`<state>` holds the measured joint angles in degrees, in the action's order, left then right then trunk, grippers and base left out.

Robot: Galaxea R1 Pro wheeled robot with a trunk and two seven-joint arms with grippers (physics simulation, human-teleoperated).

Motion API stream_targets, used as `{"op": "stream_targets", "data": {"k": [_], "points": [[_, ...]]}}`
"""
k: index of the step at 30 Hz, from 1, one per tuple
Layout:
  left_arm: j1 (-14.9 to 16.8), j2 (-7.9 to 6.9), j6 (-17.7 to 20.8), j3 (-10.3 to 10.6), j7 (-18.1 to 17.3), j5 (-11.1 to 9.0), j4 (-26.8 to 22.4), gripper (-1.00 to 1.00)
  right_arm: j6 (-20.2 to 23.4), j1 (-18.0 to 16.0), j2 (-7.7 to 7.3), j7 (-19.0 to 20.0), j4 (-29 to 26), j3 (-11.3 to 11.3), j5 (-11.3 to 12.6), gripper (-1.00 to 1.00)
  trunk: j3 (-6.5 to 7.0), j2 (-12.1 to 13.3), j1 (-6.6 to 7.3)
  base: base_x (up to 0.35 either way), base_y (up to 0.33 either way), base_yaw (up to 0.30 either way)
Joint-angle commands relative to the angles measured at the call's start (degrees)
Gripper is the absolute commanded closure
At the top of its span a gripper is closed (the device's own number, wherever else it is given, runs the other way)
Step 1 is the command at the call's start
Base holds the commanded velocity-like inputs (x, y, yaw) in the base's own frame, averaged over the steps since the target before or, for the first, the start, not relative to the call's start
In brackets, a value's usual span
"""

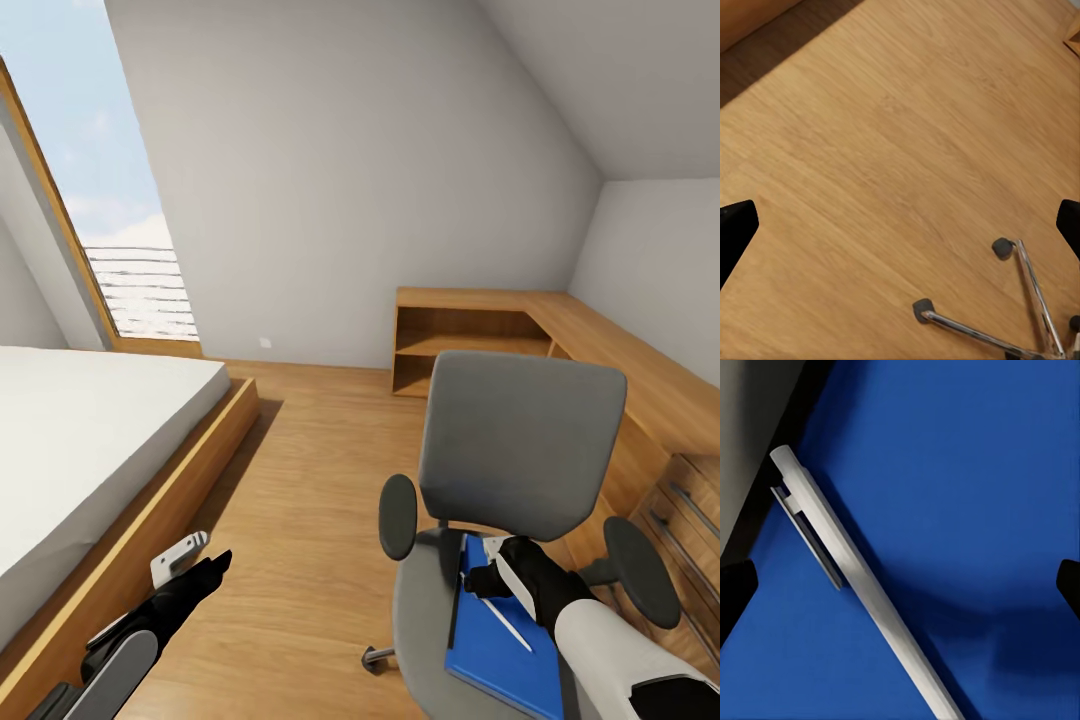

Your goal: In the bedroom, organize the workspace by keeping the computer under the desk, ensuring the monitor is on the desk, placing the keyboard on the desk next to the monitor, placing the mouse on the desk next to the keyboard, moving the folder from the swivel chair onto the desk next to the mouse, stacking the notebook on top of the folder with the pen on top of the notebook, and positioning the swivel chair next to the desk.

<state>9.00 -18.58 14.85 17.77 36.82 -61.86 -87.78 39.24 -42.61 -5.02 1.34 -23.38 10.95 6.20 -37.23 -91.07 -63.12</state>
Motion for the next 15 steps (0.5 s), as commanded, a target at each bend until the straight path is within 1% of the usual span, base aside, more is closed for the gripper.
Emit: {"op": "stream_targets", "data": {"k": [1,15], "points": [[0.1,-0.05,0.1,0.1,0.4,-0.3,-0.1,-1.0,0.3,0.0,-0.08,-0.1,-0.1,0.5,0.6,-1.0,-0.06,0.0,0.0,0.0,0.0,0.0],[0.1,-0.05,0.1,0.1,0.4,-0.3,-0.1,-1.0,0.3,0.0,-0.04,-0.7,-0.1,0.5,0.6,-1.0,-0.06,0.0,0.0,0.0,0.0,0.0]]}}
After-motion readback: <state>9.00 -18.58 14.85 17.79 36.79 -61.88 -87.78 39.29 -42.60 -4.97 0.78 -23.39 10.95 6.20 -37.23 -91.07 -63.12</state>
